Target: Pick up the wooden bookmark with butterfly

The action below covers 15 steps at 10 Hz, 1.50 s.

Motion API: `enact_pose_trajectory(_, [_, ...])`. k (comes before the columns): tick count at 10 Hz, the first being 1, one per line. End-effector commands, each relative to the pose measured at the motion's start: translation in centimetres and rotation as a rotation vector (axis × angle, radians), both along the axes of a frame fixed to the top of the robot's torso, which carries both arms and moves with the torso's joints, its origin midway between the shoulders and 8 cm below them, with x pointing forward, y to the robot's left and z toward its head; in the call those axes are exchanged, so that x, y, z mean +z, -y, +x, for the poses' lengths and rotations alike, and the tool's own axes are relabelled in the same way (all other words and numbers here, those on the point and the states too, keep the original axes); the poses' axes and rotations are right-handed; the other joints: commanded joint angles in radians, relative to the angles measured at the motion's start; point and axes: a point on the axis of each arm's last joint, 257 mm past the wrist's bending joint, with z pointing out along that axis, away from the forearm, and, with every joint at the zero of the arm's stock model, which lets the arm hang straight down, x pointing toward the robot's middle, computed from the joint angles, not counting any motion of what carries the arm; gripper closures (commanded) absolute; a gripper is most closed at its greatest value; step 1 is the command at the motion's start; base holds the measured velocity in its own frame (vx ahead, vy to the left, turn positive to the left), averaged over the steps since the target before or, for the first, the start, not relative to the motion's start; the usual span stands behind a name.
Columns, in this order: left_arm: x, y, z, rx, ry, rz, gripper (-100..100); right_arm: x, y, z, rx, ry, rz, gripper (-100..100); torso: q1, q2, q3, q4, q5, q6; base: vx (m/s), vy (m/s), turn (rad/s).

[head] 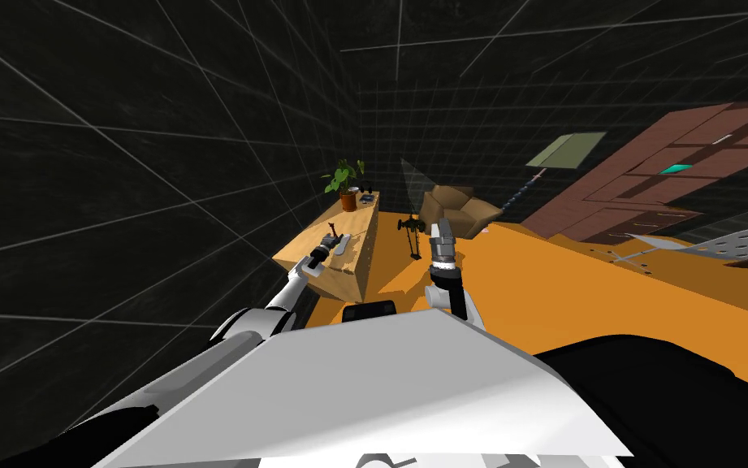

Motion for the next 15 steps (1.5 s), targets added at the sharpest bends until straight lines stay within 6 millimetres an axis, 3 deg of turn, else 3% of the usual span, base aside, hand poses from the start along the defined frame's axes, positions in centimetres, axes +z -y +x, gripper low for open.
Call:
enact_pose_trajectory(1, [1.9,-1.1,1.1,-0.015,0.033,0.004,-100,0.0,0.0,0.0,0.0,0.0,0.0,0,0.0,0.0,0.0,0.0,0.0,0.0,-0.023,-0.081,0.197])
enact_pose_trajectory(3, [0.7,-2.0,1.4,0.006,0.001,0.004,-100,0.0,0.0,0.0,0.0,0.0,0.0,0,-0.002,0.001,0.0,0.0,-0.001,0.0,-0.014,-0.073,0.069])
enact_pose_trajectory(4, [3.4,-3.1,2.5,-0.008,0.049,0.008,-100,0.0,0.0,0.0,0.0,0.0,0.0,0,-0.001,0.0,0.0,0.0,0.0,0.0,-0.006,-0.082,0.203])
enact_pose_trajectory(5, [4.1,-3.1,3.0,-0.005,0.056,0.001,-100,0.0,0.0,0.0,0.0,0.0,0.0,0,-0.002,0.0,0.0,0.0,0.0,-0.001,-0.024,-0.089,0.15])
enact_pose_trajectory(6, [2.3,-4.2,2.7,0.015,0.018,0.007,-100,0.0,0.0,0.0,0.0,0.0,0.0,0,-0.002,0.001,0.0,0.0,-0.001,0.0,-0.018,-0.044,-0.025])
enact_pose_trajectory(7, [2.8,-3.9,2.6,0.005,0.034,0.005,-100,0.0,0.0,0.0,0.0,0.0,0.0,0,0.0,0.0,0.0,0.0,0.0,0.0,-0.006,-0.013,-0.01])
enact_pose_trajectory(8, [2.7,-4.0,2.6,0.006,0.032,0.005,100,0.0,0.0,0.0,0.0,0.0,0.0,0,0.002,0.0,0.0,0.0,0.001,0.0,-0.002,-0.006,-0.011])
enact_pose_trajectory(12, [2.8,-3.9,2.6,0.004,0.035,0.005,100,0.0,0.0,0.0,0.0,0.0,0.0,0,0.005,-0.002,-0.002,-0.002,0.002,-0.001,0.0,-0.001,0.002])
enact_pose_trajectory(13, [2.8,-3.9,2.6,0.004,0.035,0.005,0,0.0,0.0,0.0,0.0,0.0,0.0,0,0.005,-0.002,-0.002,-0.002,0.002,-0.001,0.0,0.0,0.0])
enact_pose_trajectory(14, [0.3,-2.3,1.5,0.009,-0.008,0.002,100,0.0,0.0,0.0,0.0,0.0,0.0,0,0.005,-0.002,-0.002,-0.002,0.002,-0.001,0.049,0.093,-0.205])
enact_pose_trajectory(15, [0.3,-2.2,1.4,0.009,-0.007,0.006,100,0.0,0.0,0.0,0.0,0.0,0.0,0,0.008,-0.006,-0.006,-0.006,0.004,0.005,0.037,0.125,-0.137])
